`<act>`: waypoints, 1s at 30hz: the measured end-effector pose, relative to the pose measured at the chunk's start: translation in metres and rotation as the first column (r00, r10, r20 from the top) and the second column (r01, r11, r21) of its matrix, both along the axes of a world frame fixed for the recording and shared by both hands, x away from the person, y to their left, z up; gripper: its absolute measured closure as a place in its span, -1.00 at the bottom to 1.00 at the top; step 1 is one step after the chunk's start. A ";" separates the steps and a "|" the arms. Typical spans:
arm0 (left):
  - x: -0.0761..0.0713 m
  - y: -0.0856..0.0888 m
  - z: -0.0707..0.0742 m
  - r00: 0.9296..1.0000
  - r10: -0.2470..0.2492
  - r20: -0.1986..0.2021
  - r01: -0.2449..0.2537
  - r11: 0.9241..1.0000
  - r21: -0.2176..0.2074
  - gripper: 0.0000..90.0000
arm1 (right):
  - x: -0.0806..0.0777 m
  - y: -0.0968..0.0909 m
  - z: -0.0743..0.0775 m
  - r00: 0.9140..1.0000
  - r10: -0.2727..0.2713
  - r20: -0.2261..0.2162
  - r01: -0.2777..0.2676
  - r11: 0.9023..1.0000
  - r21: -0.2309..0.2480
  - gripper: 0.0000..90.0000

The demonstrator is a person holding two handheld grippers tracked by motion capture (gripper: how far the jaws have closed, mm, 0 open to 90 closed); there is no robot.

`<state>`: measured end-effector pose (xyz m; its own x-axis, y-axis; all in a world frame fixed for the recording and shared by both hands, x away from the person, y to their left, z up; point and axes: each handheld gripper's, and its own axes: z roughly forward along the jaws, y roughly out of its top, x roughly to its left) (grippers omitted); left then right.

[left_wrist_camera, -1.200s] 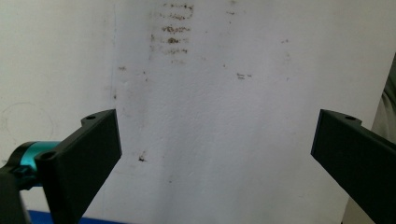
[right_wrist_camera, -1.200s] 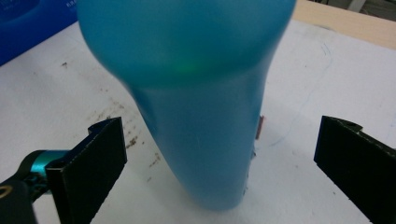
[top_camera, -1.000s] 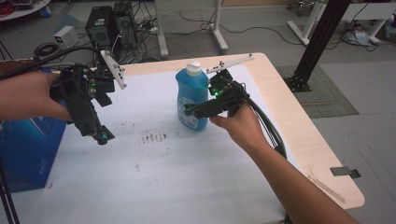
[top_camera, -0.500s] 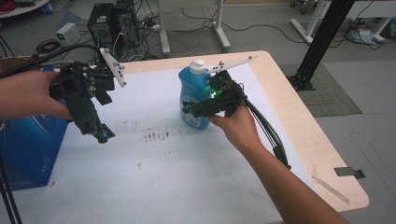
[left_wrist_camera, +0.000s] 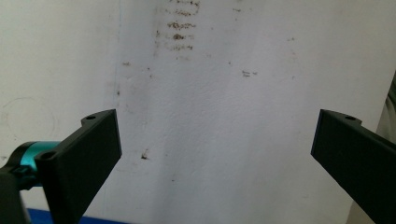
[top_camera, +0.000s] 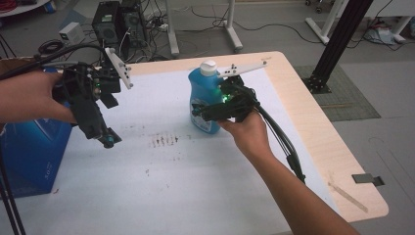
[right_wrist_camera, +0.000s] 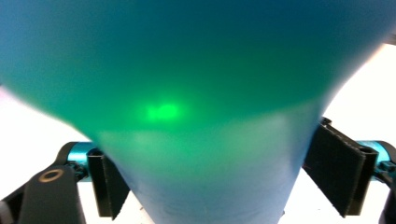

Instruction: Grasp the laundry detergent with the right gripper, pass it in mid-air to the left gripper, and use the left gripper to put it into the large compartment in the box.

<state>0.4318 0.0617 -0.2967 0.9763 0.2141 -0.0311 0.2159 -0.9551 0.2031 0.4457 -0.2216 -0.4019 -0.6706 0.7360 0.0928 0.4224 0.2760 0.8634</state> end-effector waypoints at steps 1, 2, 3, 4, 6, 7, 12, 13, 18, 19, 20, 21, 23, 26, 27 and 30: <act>0.000 0.000 0.000 1.000 0.000 0.000 0.000 1.000 -0.001 -0.96 | 0.000 0.000 0.000 1.000 0.004 0.007 -0.004 1.000 0.011 -0.43; 0.000 0.000 0.000 1.000 0.000 0.000 0.000 1.000 -0.001 -0.96 | 0.000 0.000 0.000 1.000 0.004 0.007 -0.004 1.000 0.011 -0.43; 0.000 0.000 0.000 1.000 0.000 -0.002 0.000 1.000 0.001 -0.96 | 0.000 0.000 0.000 1.000 0.003 0.001 -0.003 1.000 0.015 -0.43; 0.000 0.000 0.000 1.000 0.001 -0.001 -0.001 1.000 -0.002 -0.96 | 0.000 0.000 -0.001 1.000 0.000 0.003 0.000 1.000 0.010 -0.43; 0.000 0.000 0.000 1.000 0.001 -0.002 -0.001 1.000 0.000 -0.96 | 0.000 0.001 -0.003 1.000 -0.002 0.003 0.002 1.000 0.007 -0.42; 0.000 0.000 0.000 1.000 0.001 -0.002 -0.001 1.000 -0.004 -0.96 | 0.000 0.001 -0.003 1.000 -0.002 0.006 0.002 1.000 0.005 -0.39; 0.001 0.000 0.000 1.000 0.000 -0.003 0.000 1.000 -0.002 -0.96 | -0.001 0.001 -0.004 1.000 0.002 0.012 -0.002 1.000 0.003 -0.29; 0.001 0.000 0.000 1.000 0.001 -0.004 -0.001 1.000 -0.002 -0.96 | -0.001 0.001 -0.004 1.000 0.002 0.019 -0.002 1.000 0.003 -0.26; 0.001 0.001 -0.001 1.000 -0.002 -0.003 0.002 1.000 -0.002 -0.96 | -0.002 0.002 -0.005 0.999 0.005 0.037 -0.005 1.000 -0.007 -0.20; 0.001 0.001 -0.001 1.000 0.001 -0.006 -0.001 1.000 -0.001 -0.96 | -0.003 0.002 -0.005 0.999 0.002 0.055 -0.002 1.000 -0.004 -0.15; 0.001 0.001 -0.001 1.000 0.001 -0.006 -0.001 1.000 -0.001 -0.96 | -0.003 0.002 -0.005 0.998 0.001 0.062 -0.001 1.000 -0.002 -0.13; 0.002 0.001 -0.001 1.000 -0.002 -0.006 0.002 1.000 0.000 -0.96 | -0.003 0.002 -0.005 0.998 0.001 0.062 -0.001 1.000 -0.002 -0.13; 0.001 0.000 -0.001 1.000 0.001 -0.006 -0.001 1.000 -0.004 -0.96 | -0.004 0.003 -0.005 0.997 0.002 0.073 -0.001 1.000 -0.007 -0.07; 0.001 0.000 -0.001 1.000 0.001 -0.006 -0.001 1.000 -0.005 -0.96 | -0.004 0.004 -0.005 0.997 -0.003 0.081 0.004 1.000 -0.015 -0.05; 0.001 0.000 -0.001 1.000 0.001 -0.006 -0.001 1.000 -0.005 -0.96 | -0.005 0.004 -0.005 0.996 -0.003 0.089 0.005 1.000 -0.017 -0.04; 0.001 0.000 -0.001 1.000 -0.004 -0.005 0.004 1.000 -0.003 -0.96 | -0.006 0.005 -0.005 0.994 -0.004 0.105 0.007 1.000 -0.029 -0.02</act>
